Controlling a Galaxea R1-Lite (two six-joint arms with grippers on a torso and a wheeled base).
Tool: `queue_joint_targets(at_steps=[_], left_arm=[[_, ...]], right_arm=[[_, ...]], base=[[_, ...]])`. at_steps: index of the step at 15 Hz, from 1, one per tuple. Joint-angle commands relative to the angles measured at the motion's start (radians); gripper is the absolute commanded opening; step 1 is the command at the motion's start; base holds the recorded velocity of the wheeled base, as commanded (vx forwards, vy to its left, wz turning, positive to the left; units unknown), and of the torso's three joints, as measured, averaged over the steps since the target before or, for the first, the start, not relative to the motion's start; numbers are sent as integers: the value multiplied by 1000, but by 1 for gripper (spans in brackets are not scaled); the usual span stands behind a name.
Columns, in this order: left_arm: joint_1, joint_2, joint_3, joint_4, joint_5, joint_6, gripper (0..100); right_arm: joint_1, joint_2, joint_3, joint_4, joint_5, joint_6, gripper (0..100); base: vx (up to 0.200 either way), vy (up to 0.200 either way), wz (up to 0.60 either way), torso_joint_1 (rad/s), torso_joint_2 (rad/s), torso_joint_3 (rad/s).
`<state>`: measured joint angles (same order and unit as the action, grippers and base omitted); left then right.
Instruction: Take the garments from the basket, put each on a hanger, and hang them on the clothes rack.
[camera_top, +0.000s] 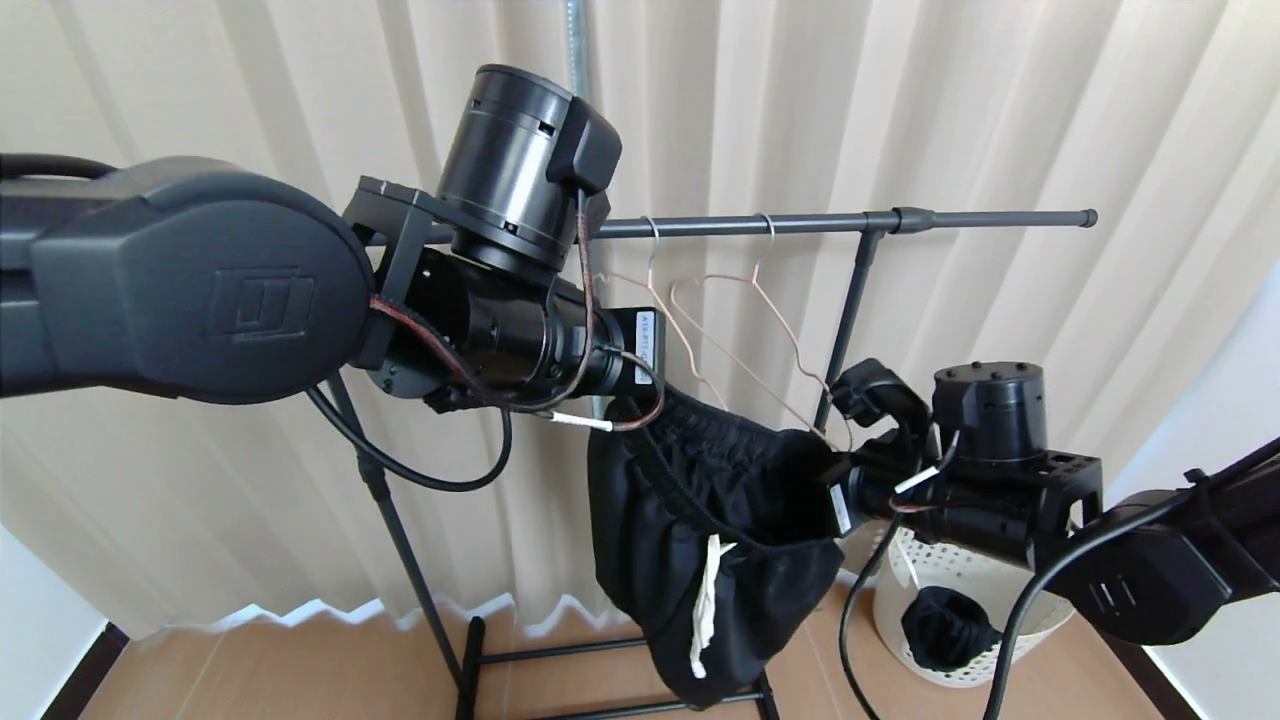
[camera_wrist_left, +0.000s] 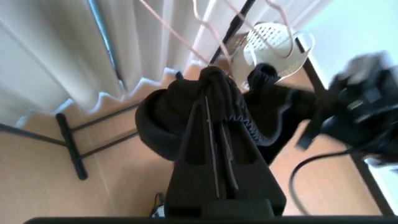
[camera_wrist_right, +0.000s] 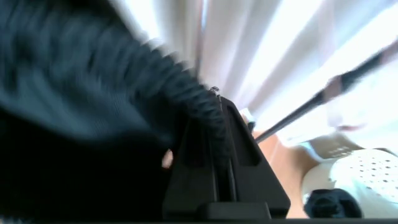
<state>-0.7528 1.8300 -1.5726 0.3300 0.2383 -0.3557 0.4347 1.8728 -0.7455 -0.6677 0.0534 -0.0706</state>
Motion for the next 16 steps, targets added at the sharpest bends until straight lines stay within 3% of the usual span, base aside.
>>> queue_joint_targets(at_steps=[1, 4, 6, 7, 11, 14, 16], left_arm=[[0, 22, 49, -2, -1, 8, 0], [-14, 78, 77, -6, -1, 11, 0], [-26, 97, 78, -6, 1, 11, 0], [-30, 98, 78, -6, 1, 12, 100], [-39, 103, 78, -39, -20, 35, 100], [-33, 63, 89, -45, -159, 31, 100], [-11, 68, 100, -74, -169, 34, 100]], right_arm=[[-56, -96, -9, 7, -1, -3, 0], [-109, -178, -11, 7, -6, -40, 0], [-123, -207, -9, 7, -73, -87, 0], [-125, -215, -8, 5, -92, -107, 0], [-145, -236, 2, 7, -104, -144, 0], [-146, -228, 3, 5, -152, -153, 0], [-146, -239, 14, 3, -153, -186, 0]], base=[[0, 0, 0, 0, 0, 0], [0, 0, 0, 0, 0, 0], [0, 0, 0, 0, 0, 0], [0, 0, 0, 0, 0, 0], [0, 0, 0, 0, 0, 0], [0, 0, 0, 0, 0, 0], [0, 0, 0, 0, 0, 0]])
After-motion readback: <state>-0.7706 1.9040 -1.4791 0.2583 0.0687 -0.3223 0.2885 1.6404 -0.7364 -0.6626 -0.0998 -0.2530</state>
